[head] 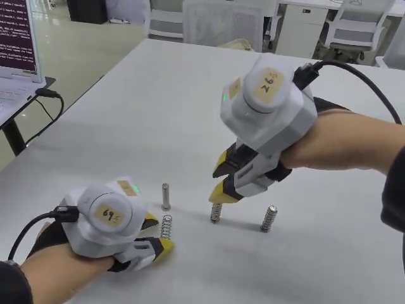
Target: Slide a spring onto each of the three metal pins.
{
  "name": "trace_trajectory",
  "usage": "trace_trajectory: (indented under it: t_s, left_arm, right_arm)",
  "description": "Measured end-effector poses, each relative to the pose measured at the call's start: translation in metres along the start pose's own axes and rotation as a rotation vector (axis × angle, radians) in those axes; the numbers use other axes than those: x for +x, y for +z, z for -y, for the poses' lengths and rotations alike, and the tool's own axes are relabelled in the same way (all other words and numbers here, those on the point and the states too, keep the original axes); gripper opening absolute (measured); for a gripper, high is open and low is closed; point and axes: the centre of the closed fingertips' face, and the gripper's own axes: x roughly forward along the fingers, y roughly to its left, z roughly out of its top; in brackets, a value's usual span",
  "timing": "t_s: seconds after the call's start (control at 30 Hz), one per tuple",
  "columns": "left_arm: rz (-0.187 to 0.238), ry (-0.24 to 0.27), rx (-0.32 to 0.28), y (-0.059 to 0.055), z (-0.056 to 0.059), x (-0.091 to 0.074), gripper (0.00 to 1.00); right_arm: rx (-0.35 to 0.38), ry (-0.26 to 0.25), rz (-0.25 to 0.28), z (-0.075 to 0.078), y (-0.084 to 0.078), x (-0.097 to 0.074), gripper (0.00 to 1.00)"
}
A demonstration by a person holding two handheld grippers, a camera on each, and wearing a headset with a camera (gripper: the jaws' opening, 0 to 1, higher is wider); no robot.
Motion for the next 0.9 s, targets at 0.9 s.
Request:
trace_trajectory:
  t_s: [0.9]
  left_arm:
    - [-0.028,0.014,0.043,-0.013,-0.013,-0.014,0.03]
  right_arm:
    - [-0.028,0.014,0.01,-0.014,0.008,-0.002,0.2]
